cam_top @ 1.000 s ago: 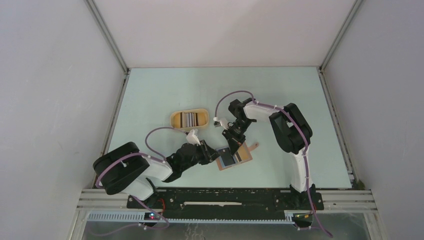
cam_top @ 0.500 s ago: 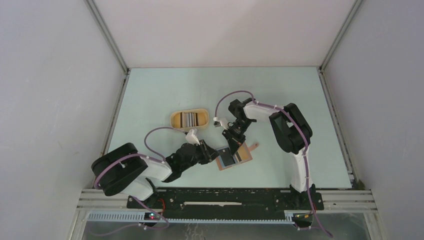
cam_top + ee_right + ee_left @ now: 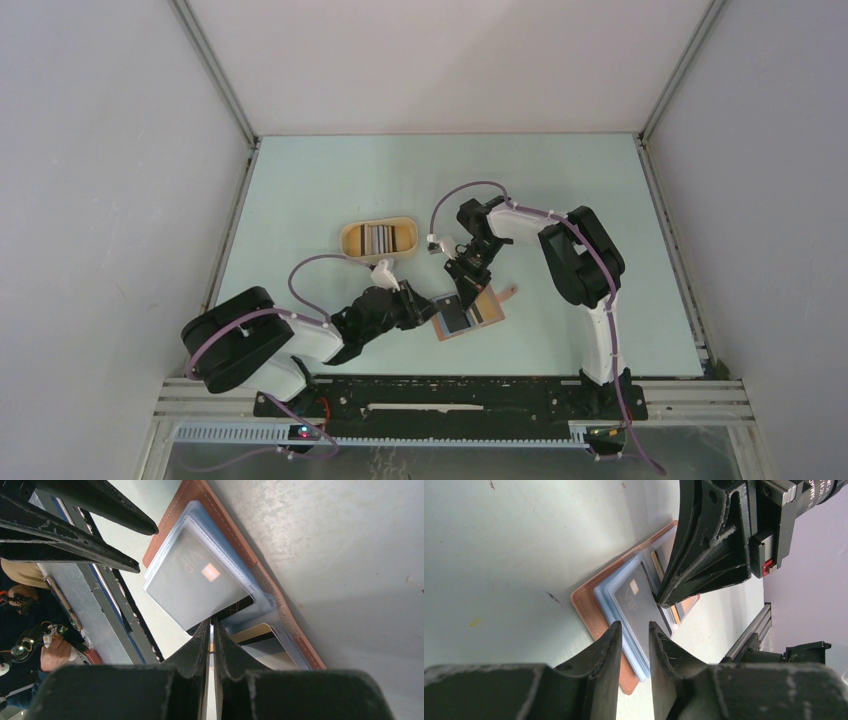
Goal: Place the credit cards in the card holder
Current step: Insert the credit card into the card holder.
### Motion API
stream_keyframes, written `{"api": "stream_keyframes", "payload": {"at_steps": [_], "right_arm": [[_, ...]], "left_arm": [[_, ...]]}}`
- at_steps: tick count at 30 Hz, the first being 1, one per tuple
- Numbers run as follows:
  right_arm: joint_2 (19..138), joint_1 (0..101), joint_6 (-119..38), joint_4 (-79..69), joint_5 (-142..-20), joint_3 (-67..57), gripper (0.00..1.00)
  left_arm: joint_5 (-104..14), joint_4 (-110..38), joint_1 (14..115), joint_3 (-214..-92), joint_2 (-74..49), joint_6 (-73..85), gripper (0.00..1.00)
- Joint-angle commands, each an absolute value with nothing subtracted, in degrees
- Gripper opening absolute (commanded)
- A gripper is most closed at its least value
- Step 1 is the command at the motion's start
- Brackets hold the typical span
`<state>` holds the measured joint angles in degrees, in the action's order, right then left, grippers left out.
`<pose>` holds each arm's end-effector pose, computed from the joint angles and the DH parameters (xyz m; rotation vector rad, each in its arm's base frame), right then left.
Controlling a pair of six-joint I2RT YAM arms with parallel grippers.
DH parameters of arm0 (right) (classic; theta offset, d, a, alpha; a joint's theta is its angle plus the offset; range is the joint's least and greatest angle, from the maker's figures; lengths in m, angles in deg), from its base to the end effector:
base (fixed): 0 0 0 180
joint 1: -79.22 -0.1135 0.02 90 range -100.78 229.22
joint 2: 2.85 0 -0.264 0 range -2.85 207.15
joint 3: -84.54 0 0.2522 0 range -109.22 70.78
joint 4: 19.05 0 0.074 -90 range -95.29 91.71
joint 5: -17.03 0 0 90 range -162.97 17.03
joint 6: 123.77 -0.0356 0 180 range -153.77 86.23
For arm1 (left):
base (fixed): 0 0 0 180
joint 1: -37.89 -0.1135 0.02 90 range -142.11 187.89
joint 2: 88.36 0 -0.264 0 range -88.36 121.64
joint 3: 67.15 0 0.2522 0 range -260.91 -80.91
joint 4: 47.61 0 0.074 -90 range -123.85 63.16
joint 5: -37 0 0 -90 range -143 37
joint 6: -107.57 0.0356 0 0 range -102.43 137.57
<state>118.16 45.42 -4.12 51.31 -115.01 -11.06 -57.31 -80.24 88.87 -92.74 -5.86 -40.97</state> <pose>0.2973 0.2277 0.1316 1.4375 -2.4292 -1.0786 0.1425 -0.1716 0.1189 -0.1972 2.1780 -1.1059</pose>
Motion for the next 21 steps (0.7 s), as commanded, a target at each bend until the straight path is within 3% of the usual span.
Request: {"api": "stream_keyframes", "payload": {"at_steps": [1,21], "right_arm": [[118.93,45.06,-3.64,51.75,-114.02,-12.63,0.13],[118.90,45.08,-3.70,51.75,-114.02,-12.63,0.13]], "left_arm": [[-57.48,-82.87,89.45,-95.82,-5.48,-41.82,0.31],[-57.98,-83.42,89.59,-95.92,-3.75,-43.17,0.31]]}}
